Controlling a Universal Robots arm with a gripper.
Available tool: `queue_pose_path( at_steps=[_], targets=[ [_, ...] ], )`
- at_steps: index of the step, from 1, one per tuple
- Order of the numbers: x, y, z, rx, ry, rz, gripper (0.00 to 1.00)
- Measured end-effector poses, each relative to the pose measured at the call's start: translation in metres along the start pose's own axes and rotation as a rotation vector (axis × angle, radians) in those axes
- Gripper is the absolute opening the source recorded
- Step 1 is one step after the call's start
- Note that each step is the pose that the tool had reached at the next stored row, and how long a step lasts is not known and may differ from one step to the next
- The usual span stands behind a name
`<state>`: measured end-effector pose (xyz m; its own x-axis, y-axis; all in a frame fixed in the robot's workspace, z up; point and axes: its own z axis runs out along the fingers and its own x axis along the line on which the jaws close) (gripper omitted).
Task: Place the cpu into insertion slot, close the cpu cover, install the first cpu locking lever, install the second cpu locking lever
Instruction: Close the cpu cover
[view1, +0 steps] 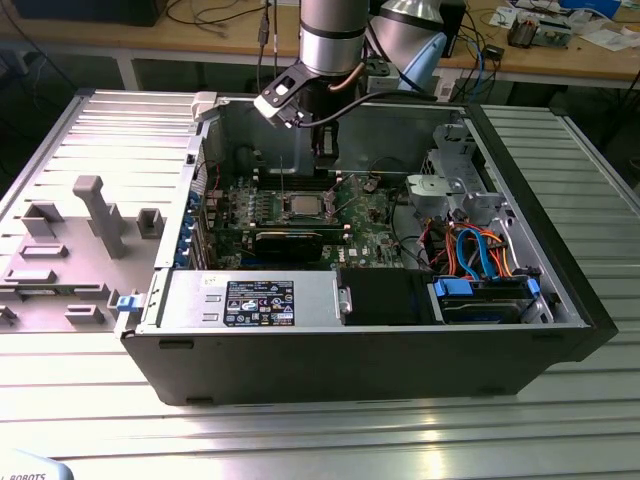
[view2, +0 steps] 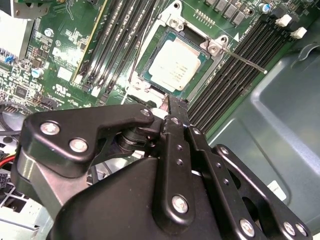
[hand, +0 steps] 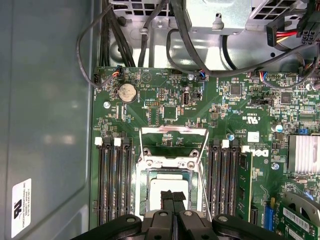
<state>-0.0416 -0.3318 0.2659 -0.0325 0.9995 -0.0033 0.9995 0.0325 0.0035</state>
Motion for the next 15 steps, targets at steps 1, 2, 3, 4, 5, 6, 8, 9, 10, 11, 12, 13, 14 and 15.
queue_pose_path(
  at_steps=[1, 2, 3, 4, 5, 6, 8, 9, 10, 11, 12, 13, 14, 15],
  targets=[
    [0.0, 0.0, 0.0, 0.0, 0.0, 0.0, 0.11],
    [0.0, 0.0001, 0.0, 0.0, 0.0, 0.0, 0.11],
    [0.0, 0.0005, 0.0, 0.0, 0.0, 0.0, 0.11],
    [0.0, 0.0007, 0.0, -0.0001, 0.0, 0.0, 0.11],
    [0.0, 0.0007, 0.0, -0.0001, 0.0, 0.0, 0.11],
    [0.0, 0.0008, 0.0, 0.0, 0.0, 0.0, 0.11],
    [0.0, 0.0011, 0.0, 0.0, 0.0, 0.0, 0.11],
    [0.0, 0.0011, 0.0, 0.0, 0.0, 0.0, 0.11],
    [0.0, 0.0012, 0.0, 0.0, 0.0, 0.0, 0.11],
    [-0.0001, 0.0014, 0.0, -0.0001, 0.0, 0.0, 0.11],
    [-0.0001, 0.0015, 0.0, -0.0001, 0.0, 0.0, 0.11],
    [-0.0001, 0.0018, 0.0, 0.0, 0.0, 0.0, 0.11],
    [-0.0001, 0.002, 0.0, -0.0001, 0.0001, 0.0, 0.11],
    [-0.0001, 0.0022, 0.0, 0.0, 0.0001, 0.0, 0.11]
  ],
)
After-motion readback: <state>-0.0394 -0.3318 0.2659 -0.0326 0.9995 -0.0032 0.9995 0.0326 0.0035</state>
